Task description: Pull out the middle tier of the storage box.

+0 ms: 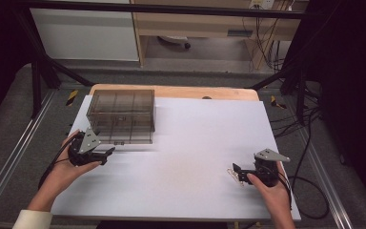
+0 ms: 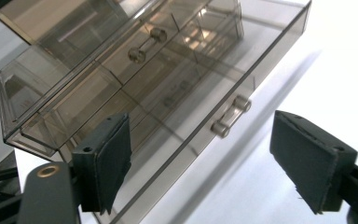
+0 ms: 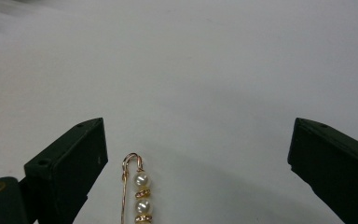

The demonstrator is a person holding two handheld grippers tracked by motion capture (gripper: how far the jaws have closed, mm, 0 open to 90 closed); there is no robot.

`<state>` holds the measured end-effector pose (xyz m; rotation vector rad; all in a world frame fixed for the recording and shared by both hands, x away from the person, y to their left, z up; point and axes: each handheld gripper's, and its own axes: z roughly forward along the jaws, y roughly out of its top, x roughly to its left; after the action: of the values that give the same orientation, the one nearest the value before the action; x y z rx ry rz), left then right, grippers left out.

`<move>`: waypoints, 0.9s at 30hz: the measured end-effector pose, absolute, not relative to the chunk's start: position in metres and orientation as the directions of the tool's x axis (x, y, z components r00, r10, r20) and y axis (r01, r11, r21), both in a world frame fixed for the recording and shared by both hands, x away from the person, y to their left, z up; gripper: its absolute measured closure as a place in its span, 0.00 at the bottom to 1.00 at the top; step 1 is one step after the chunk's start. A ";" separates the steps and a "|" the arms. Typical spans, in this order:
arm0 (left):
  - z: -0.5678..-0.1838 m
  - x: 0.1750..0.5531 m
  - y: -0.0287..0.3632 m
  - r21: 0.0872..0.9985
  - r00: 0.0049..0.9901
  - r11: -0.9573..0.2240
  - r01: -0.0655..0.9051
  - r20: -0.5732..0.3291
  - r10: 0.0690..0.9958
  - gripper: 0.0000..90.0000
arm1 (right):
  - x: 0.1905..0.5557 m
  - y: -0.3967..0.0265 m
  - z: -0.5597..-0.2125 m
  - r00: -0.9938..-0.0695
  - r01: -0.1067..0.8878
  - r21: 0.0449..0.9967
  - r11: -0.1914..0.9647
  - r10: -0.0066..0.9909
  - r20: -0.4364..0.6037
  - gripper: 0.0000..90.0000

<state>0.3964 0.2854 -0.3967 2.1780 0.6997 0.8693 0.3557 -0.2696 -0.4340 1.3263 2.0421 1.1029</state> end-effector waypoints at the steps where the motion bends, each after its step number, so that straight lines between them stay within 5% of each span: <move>1: -0.398 0.395 0.284 0.764 0.623 -0.605 0.226 0.364 0.693 0.22 | 0.355 -0.270 -0.434 -0.427 0.529 0.821 0.213 0.903 0.041 0.05; 18: -0.410 0.358 0.296 0.869 0.461 -0.355 0.346 0.172 0.870 0.16 | 0.342 -0.264 -0.432 -0.457 0.533 0.805 0.261 0.890 0.013 0.04; 27: -0.424 0.336 0.308 0.873 0.367 -0.311 0.376 0.168 0.915 0.14 | 0.332 -0.260 -0.434 -0.472 0.554 0.777 0.300 0.882 -0.004 0.06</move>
<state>0.3364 0.3076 -0.4240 1.8610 1.1241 0.8868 0.3325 -0.2595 -0.4341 1.2790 2.1405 1.0165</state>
